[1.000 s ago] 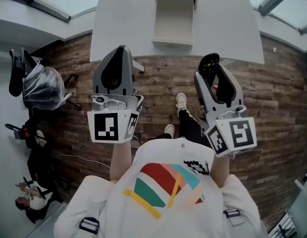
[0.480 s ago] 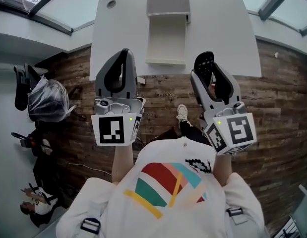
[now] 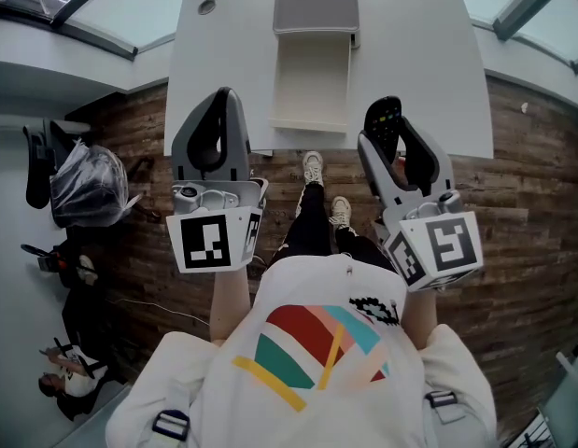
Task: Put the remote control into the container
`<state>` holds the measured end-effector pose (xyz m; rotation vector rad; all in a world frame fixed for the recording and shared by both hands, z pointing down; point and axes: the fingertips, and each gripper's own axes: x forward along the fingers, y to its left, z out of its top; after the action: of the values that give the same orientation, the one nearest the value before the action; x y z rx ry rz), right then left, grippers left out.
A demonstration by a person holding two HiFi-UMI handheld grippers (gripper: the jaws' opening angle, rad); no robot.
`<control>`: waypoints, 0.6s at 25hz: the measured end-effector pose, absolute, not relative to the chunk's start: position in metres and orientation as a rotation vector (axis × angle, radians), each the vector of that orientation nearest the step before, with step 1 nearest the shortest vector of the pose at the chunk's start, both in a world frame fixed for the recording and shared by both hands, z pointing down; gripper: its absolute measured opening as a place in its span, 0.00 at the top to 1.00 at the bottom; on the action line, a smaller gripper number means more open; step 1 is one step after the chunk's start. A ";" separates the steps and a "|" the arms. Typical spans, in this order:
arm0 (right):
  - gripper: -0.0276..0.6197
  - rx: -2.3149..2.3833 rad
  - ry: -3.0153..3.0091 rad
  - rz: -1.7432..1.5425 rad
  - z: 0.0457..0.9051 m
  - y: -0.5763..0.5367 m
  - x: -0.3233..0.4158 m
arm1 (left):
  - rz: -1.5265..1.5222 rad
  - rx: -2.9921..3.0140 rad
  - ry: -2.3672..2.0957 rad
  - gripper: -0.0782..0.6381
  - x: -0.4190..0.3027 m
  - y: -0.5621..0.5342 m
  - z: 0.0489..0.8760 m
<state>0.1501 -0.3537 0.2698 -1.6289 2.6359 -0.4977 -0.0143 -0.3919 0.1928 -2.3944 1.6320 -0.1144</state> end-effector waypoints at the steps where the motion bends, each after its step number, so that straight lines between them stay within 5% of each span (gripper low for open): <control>1: 0.60 -1.630 2.632 -0.503 0.271 -0.355 0.151 | -0.116 -2.389 1.633 0.88 -0.014 -0.393 0.193; 15: 0.60 -1.652 2.679 -0.422 0.265 -0.403 0.125 | 0.013 -2.439 1.619 0.88 -0.029 -0.447 0.195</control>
<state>0.1254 -0.4027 0.2645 -1.6524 2.6789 -0.4216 -0.0288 -0.4472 0.1946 -2.4393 1.6187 0.0134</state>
